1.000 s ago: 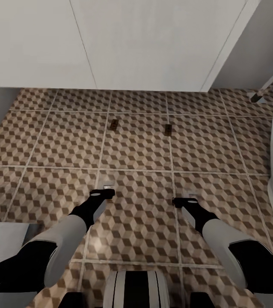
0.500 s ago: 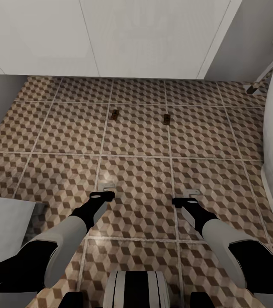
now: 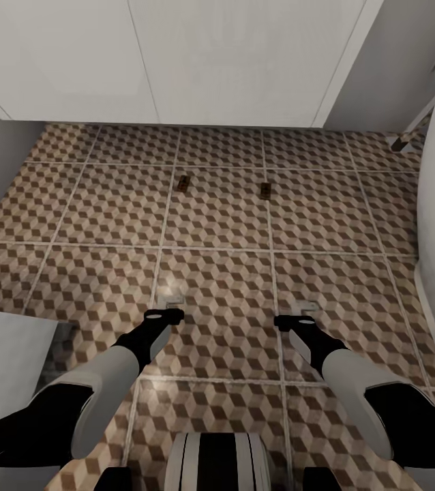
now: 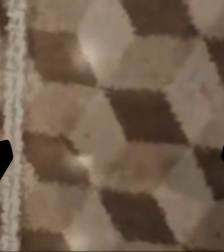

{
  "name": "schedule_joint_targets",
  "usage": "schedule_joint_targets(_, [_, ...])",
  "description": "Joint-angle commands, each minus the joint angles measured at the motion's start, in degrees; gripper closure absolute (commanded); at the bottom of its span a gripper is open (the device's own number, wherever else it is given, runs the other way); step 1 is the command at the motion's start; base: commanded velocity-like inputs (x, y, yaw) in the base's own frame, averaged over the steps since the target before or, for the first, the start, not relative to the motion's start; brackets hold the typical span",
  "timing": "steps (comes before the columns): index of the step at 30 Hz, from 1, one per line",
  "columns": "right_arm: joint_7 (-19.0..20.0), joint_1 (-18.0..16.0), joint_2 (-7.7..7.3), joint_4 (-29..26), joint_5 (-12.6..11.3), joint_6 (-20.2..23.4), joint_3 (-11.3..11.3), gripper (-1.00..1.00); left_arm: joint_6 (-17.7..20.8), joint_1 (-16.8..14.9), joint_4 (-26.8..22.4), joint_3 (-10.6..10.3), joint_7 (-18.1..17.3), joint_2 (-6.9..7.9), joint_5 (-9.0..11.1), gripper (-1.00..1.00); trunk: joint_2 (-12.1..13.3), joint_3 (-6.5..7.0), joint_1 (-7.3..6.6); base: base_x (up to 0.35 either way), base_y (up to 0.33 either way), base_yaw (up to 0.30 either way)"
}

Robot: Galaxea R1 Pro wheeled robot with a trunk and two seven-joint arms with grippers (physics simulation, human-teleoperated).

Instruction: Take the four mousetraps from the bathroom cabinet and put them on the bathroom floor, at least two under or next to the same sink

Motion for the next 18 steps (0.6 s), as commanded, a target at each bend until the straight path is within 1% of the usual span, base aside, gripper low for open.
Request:
schedule_joint_targets(1, [-0.3, 0.0, -0.02, -0.1, -0.5, 0.3, 0.5, -1.00, 0.3, 0.0, 0.0, -0.4, 0.3, 0.00, 0.3, -1.00, 0.0, 0.20, -0.03, -0.003, 0.000, 0.000])
schedule_joint_targets(18, [-0.3, -0.1, -0.09, -0.1, -0.5, 0.3, 0.5, -1.00, 0.3, 0.0, 0.4, -0.3, 0.3, 0.09, 0.2, -1.00, 0.2, 3.97, -0.47, -0.001, 0.000, 0.000])
